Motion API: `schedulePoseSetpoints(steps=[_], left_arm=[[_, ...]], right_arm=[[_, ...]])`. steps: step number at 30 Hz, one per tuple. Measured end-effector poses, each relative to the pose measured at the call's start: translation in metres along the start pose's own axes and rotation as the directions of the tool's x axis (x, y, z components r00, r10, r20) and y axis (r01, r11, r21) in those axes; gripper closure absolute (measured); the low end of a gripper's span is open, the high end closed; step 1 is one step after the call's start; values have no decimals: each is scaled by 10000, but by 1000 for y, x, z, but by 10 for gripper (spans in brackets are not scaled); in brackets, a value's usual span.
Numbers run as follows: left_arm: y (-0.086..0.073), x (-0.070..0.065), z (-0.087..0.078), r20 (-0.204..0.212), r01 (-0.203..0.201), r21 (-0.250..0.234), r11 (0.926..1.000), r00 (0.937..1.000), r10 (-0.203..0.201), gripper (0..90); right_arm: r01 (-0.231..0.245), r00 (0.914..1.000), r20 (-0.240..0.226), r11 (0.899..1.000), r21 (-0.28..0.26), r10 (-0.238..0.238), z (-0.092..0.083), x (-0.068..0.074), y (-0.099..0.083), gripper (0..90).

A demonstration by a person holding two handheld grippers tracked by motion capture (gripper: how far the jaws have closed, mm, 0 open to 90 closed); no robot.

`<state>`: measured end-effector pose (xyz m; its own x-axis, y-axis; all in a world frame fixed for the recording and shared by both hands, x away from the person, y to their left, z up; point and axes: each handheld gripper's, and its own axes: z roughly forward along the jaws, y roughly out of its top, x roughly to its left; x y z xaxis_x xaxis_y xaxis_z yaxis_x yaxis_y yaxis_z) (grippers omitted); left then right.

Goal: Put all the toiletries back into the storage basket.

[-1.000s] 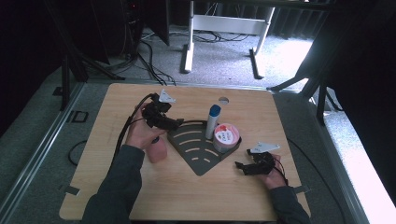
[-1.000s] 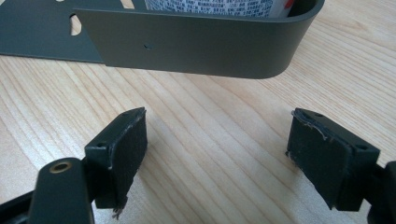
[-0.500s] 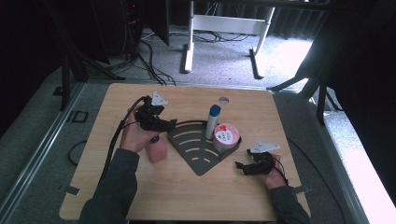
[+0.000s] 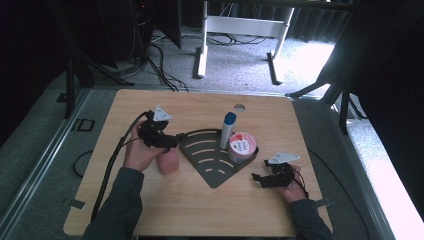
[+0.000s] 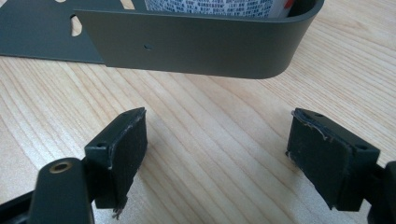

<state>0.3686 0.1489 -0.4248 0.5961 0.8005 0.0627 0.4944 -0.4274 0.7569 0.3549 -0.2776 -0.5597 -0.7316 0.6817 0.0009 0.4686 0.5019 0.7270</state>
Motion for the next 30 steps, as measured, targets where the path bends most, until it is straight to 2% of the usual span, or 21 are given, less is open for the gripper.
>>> schedulePoseSetpoints(steps=[9,13,19,22,30], left_arm=[[-12,6,-1,120,218,-250,9995,9997,-215,243],[-15,6,0,122,167,-169,9997,9998,-165,232],[-23,7,4,325,205,-118,9997,9993,-201,198],[-27,9,5,431,326,-144,9994,9986,-319,193],[-33,10,8,650,347,-99,9993,9973,-340,190]], right_arm=[[-11,10000,-16,10000,6,11,0,0,0,197],[-3,10000,-8,10000,7,3,0,0,0,197],[-8,10000,-13,10000,10,8,0,0,0,196],[2,10000,-8,10000,0,-2,0,0,0,197],[45,10000,8,10000,-4,-45,0,0,0,197]])
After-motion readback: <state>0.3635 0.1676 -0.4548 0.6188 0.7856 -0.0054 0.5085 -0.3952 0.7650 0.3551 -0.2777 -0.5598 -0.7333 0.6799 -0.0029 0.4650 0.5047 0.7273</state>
